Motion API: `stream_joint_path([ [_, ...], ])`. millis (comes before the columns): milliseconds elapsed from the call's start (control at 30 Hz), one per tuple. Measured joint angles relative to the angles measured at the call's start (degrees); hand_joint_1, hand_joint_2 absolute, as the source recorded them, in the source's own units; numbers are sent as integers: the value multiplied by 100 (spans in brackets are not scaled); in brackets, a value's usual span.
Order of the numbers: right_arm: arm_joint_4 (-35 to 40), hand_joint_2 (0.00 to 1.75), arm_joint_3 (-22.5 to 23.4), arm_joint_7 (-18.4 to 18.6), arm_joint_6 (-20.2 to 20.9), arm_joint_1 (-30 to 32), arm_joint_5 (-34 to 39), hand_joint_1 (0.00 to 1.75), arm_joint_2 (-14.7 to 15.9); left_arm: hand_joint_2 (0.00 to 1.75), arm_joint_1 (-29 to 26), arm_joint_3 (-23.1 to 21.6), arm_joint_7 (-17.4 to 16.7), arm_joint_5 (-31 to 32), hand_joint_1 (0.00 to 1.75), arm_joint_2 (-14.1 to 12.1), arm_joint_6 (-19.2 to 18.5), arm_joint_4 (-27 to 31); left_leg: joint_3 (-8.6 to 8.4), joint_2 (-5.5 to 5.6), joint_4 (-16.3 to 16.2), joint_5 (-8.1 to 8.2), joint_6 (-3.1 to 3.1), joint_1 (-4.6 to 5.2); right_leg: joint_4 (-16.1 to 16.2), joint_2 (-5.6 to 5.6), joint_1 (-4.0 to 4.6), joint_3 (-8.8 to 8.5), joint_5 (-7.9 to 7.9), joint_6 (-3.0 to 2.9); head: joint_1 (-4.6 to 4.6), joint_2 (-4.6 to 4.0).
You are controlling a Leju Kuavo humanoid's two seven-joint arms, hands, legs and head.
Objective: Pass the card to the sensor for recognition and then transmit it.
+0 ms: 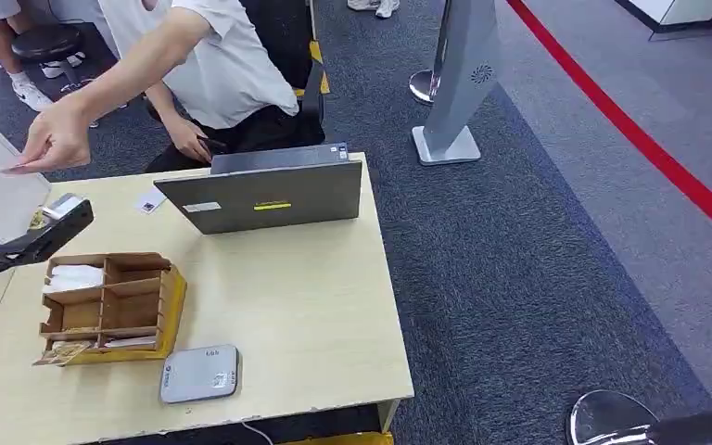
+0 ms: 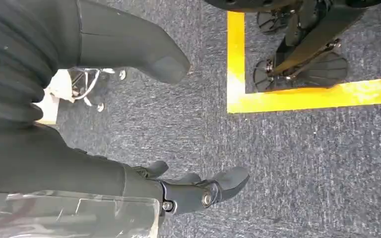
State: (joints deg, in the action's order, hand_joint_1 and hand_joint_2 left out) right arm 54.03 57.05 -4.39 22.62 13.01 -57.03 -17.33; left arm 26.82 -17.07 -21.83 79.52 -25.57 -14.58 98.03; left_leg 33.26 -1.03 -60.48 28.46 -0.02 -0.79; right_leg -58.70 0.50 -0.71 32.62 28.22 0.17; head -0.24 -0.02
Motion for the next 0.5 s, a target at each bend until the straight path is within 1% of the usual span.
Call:
stream_joint_path([
  [133,0,175,85,-11,17,-11,-67,0,0,175,-51,146,72,-28,175,94,28,-190,4,-4,0,0,0,0,0,-3,0,4,0,0,0,0],
  [167,0,175,105,-13,17,-16,-81,0,0,175,-57,170,85,-31,0,116,28,-221,6,-6,0,0,0,0,0,-5,0,6,-1,1,0,-2],
  [267,0,175,135,-46,17,-20,-122,0,0,175,-63,238,98,-61,0,166,39,-290,9,-11,0,1,1,0,0,-10,0,10,-1,1,0,0],
  [367,2,175,164,-103,68,-34,-164,0,0,175,-80,319,195,-210,0,203,70,-310,12,-3,0,2,3,1,1,-4,0,10,0,2,0,0],
  [433,4,175,164,-118,81,-37,-159,0,0,175,-146,383,302,-378,0,227,201,-293,13,-3,0,2,3,1,1,-4,-1,10,0,2,0,0],
  [500,2,175,166,-96,37,-34,-39,0,0,175,-365,479,415,-663,0,267,464,-93,12,-8,0,3,2,1,1,-8,-1,10,0,2,-2,0],
])
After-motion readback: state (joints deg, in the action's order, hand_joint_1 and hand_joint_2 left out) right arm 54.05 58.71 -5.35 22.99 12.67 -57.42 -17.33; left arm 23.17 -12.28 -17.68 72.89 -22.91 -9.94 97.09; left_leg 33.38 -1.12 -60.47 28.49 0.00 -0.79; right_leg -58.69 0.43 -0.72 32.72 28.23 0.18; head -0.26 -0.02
